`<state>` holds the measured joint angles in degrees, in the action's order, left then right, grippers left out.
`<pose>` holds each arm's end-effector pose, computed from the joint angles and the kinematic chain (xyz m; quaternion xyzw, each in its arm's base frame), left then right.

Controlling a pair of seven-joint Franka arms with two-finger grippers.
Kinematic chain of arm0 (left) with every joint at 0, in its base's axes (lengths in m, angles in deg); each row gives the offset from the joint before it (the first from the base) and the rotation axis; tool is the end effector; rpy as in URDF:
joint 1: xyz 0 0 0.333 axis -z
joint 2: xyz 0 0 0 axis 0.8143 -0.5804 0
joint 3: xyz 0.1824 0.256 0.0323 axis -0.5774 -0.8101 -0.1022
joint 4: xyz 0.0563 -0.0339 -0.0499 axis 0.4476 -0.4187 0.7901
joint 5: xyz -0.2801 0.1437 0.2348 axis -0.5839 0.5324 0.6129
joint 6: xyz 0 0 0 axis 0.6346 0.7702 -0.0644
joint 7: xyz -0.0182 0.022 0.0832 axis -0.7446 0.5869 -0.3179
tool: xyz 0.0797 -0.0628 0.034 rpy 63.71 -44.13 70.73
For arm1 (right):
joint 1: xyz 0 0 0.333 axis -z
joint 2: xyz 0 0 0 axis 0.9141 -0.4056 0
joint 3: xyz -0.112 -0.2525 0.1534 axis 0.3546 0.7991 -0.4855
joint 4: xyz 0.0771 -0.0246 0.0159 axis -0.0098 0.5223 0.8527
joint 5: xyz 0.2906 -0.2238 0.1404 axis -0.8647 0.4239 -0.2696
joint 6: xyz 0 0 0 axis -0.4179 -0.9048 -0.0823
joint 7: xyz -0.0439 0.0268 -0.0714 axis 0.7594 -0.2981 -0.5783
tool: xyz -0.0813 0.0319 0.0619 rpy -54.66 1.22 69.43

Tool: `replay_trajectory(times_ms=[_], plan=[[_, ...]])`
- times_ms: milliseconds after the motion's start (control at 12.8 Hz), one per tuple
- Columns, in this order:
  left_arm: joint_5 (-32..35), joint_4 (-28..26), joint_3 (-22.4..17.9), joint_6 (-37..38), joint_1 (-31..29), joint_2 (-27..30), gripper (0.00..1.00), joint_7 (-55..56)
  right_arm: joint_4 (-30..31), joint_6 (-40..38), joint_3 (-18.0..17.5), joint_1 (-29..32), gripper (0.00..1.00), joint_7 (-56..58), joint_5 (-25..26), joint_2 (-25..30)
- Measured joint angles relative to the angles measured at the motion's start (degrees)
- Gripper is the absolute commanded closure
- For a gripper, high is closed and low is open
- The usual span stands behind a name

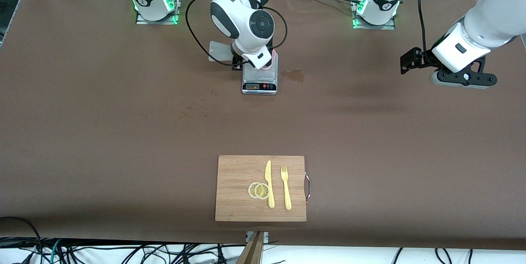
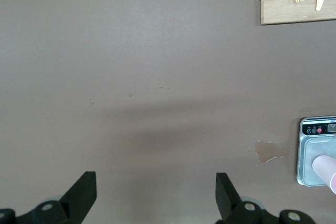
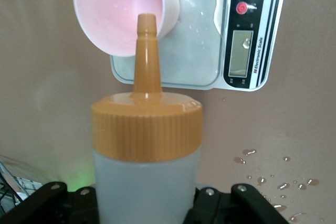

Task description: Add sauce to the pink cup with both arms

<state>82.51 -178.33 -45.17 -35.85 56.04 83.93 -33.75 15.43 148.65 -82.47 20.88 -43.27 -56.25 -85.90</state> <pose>0.5456 -0.0898 0.5655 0.9982 -0.0317 -0.0479 0.0151 0.3989 0.4716 0.3253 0.6910 0.6937 -0.2028 0.0093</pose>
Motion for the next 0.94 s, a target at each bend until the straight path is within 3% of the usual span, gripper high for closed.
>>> replay_trajectory(times_ms=[545, 935], plan=[[0.0, 0.0, 0.0, 0.0, 0.0, 0.0, 0.0, 0.0, 2.72, 0.42, 0.12, 10.8, 0.8, 14.99, -14.05, 6.76], [0.0, 0.0, 0.0, 0.0, 0.0, 0.0, 0.0, 0.0, 3.21, 1.1, 0.86, 21.22, 0.8, 32.92, -26.24, 7.73]])
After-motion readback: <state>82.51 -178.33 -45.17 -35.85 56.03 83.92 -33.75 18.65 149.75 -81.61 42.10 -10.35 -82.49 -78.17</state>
